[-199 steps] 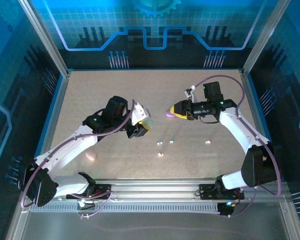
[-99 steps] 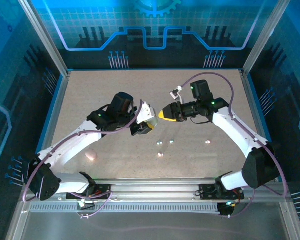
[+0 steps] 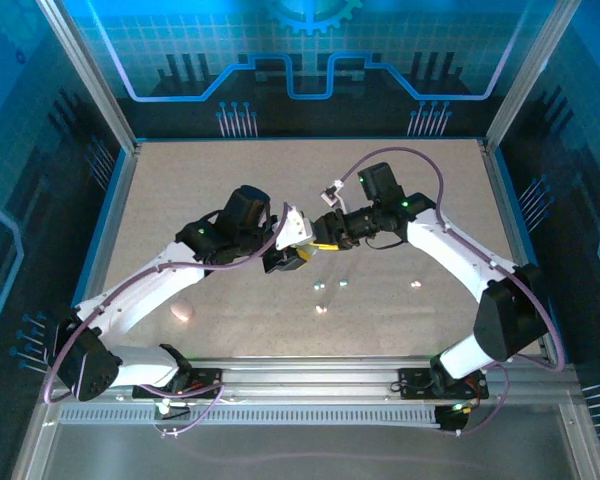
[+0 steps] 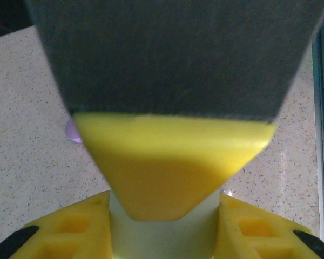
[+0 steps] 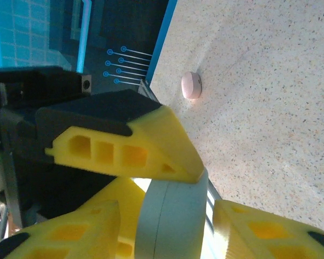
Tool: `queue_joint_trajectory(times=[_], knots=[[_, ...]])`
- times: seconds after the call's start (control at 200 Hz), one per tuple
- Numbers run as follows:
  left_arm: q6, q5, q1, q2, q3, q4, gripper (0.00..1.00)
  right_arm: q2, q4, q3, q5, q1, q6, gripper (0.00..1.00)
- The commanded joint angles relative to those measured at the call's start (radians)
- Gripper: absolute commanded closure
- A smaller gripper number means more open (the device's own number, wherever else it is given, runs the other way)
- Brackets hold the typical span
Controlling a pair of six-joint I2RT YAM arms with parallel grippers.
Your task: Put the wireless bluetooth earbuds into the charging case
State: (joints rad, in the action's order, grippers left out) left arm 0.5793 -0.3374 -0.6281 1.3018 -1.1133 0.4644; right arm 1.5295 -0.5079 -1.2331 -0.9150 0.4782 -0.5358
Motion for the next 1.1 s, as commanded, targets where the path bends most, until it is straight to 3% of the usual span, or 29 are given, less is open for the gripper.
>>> queue_joint_trajectory(times=[0.0,0.18,0.265,0.34,0.435,0.605,0.855,0.976,1.096], knots=[[0.019,0.0,-0.01,0.004,-0.039,0.007,0.69,0.012,-0.03,-0.034,0.015,0.014,0.005,0.57],[0.021,0.016,-0.013,0.004,-0.036,0.003,0.65,0.013,-0.051,-0.04,0.022,0.014,0.015,0.74],[0.02,0.027,-0.013,-0.002,-0.027,-0.009,0.52,-0.001,-0.023,-0.033,0.01,0.009,0.0,0.82],[0.017,0.034,-0.013,-0.022,0.001,-0.048,0.33,-0.025,0.05,-0.008,-0.02,-0.006,-0.043,0.85],[-0.022,0.022,0.003,-0.08,0.086,-0.17,0.22,-0.063,0.19,0.045,-0.086,-0.046,-0.132,0.86],[-0.17,-0.103,0.1,-0.203,0.283,-0.464,0.2,-0.101,0.379,0.107,-0.202,-0.115,-0.27,0.87],[-0.302,-0.143,0.112,-0.228,0.387,-0.796,0.22,-0.111,0.731,0.178,-0.284,-0.159,-0.562,0.87],[-0.358,-0.177,0.111,-0.186,0.405,-0.951,0.23,-0.108,0.769,0.168,-0.288,-0.158,-0.606,0.87],[-0.367,-0.207,0.105,-0.135,0.384,-1.005,0.24,-0.107,0.772,0.156,-0.293,-0.154,-0.623,0.86]])
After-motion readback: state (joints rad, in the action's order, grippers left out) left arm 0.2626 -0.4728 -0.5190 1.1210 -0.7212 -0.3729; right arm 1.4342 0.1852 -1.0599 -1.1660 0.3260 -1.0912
